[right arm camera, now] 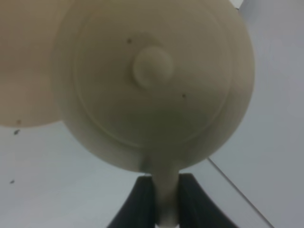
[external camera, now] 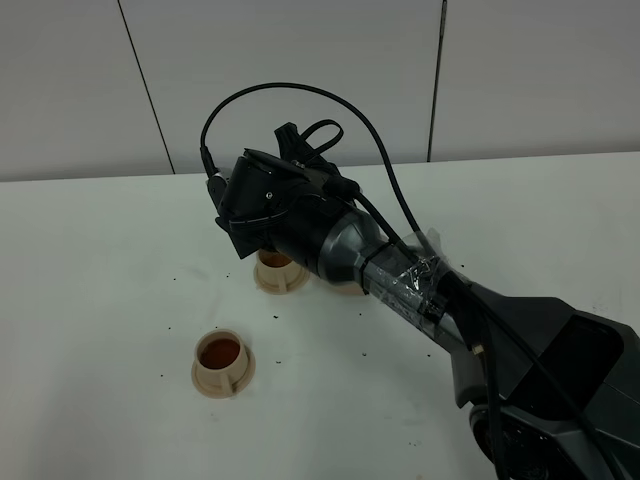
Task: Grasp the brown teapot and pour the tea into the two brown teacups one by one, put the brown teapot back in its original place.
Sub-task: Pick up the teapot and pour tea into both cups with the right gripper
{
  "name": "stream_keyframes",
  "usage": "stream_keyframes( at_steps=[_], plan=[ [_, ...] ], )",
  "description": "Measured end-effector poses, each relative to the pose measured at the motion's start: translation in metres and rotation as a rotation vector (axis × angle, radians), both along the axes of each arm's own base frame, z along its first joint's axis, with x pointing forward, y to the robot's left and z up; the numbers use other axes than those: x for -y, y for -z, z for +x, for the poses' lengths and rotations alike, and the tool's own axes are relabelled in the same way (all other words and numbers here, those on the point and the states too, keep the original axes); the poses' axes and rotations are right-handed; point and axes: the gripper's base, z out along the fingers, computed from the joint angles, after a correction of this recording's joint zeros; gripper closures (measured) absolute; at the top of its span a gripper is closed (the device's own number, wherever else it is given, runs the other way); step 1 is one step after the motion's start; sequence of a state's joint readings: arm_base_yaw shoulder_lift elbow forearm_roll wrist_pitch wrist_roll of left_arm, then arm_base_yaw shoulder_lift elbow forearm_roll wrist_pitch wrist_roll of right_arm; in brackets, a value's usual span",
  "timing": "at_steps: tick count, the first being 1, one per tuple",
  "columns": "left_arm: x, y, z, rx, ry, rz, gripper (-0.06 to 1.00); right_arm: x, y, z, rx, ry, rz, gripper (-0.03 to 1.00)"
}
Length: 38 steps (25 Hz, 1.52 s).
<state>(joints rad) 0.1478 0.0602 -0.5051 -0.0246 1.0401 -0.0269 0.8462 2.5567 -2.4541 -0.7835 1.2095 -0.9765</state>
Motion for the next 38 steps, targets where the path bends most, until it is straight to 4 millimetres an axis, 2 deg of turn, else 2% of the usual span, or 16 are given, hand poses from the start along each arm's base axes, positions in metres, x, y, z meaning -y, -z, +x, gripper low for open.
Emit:
stream_keyframes(
  at_steps=[38],
  plan=[
    [0.0, 0.0, 0.0, 0.0, 0.0, 0.0, 0.7, -0.0009, -0.0042, 0.0001, 0.047, -0.026, -0.061, 0.87]
  ],
)
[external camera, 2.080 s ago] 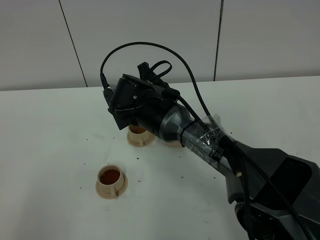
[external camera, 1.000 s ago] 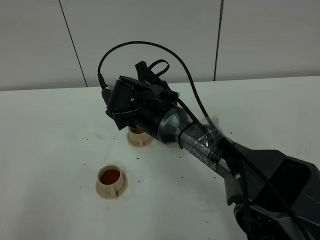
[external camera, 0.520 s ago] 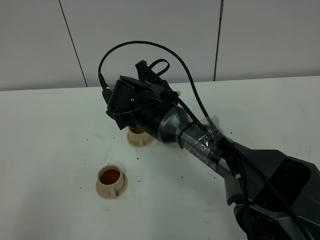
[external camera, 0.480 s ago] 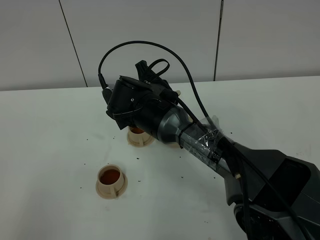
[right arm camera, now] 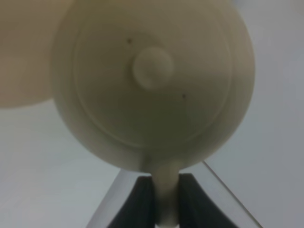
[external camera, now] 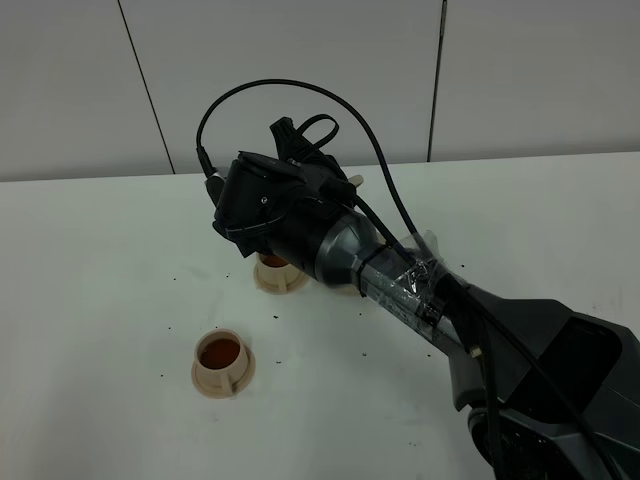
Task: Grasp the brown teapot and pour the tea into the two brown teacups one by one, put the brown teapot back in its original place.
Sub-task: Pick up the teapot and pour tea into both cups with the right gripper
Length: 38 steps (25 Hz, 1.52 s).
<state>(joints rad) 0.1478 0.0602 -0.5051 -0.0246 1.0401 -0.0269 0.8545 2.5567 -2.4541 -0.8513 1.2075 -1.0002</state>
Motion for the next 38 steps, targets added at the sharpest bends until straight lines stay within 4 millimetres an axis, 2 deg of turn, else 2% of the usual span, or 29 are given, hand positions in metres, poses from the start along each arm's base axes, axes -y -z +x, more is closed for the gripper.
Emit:
stream_keyframes(
  at_steps=[38],
  plan=[
    [0.0, 0.0, 0.0, 0.0, 0.0, 0.0, 0.7, -0.0048, -0.0021, -0.0055, 0.02, -0.015, -0.039, 0.87]
  ],
)
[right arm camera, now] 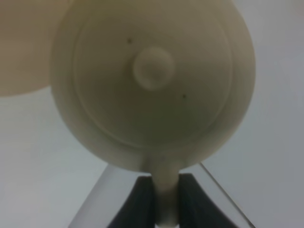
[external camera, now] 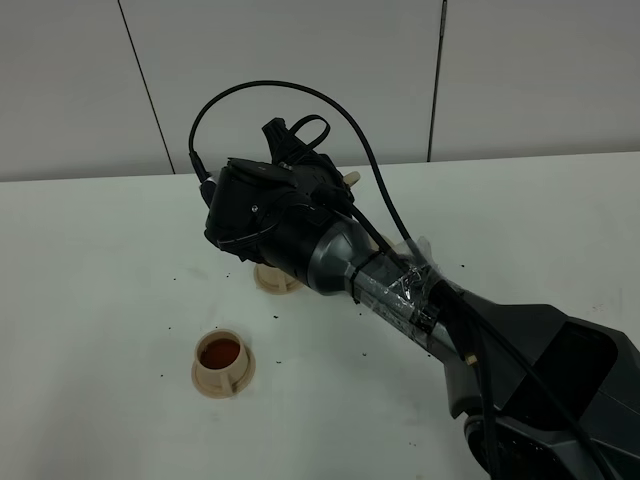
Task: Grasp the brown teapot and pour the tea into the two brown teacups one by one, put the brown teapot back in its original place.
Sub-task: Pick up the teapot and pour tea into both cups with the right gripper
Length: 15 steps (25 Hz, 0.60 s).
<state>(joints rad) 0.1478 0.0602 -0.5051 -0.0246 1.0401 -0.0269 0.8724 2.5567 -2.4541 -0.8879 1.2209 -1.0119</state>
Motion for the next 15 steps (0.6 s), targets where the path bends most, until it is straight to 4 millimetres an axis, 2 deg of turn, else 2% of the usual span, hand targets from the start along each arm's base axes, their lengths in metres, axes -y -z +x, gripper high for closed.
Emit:
stream_keyframes(
  at_steps=[15],
  plan=[
    [0.0, 0.0, 0.0, 0.0, 0.0, 0.0, 0.7, -0.0015, -0.0005, 0.0004, 0.009, -0.013, 0.006, 0.87]
  ],
)
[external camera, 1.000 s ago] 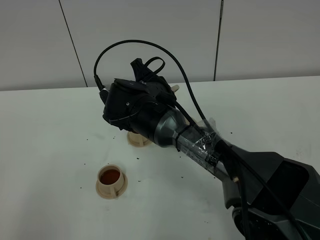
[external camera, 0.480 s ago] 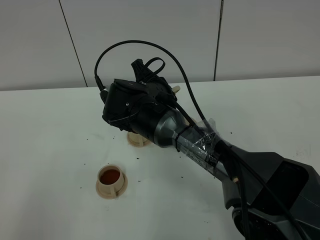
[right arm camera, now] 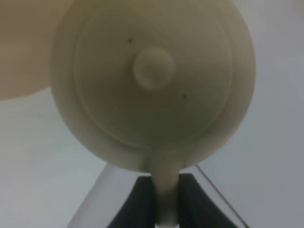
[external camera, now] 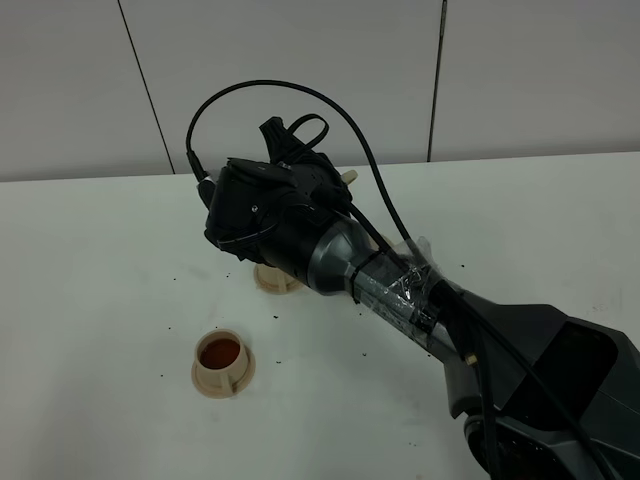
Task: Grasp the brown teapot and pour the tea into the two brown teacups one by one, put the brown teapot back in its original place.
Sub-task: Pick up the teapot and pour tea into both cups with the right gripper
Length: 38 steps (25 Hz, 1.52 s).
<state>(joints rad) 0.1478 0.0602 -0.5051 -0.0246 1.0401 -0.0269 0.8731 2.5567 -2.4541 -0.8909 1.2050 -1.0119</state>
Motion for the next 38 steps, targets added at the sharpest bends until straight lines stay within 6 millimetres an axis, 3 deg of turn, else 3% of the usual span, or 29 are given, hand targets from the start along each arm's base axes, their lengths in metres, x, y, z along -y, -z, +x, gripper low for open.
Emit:
stream_keyframes(
  at_steps=[38],
  plan=[
    [0.0, 0.0, 0.0, 0.0, 0.0, 0.0, 0.7, 0.0, -0.0002, 0.0002, 0.003, 0.002, 0.002, 0.87]
  ],
)
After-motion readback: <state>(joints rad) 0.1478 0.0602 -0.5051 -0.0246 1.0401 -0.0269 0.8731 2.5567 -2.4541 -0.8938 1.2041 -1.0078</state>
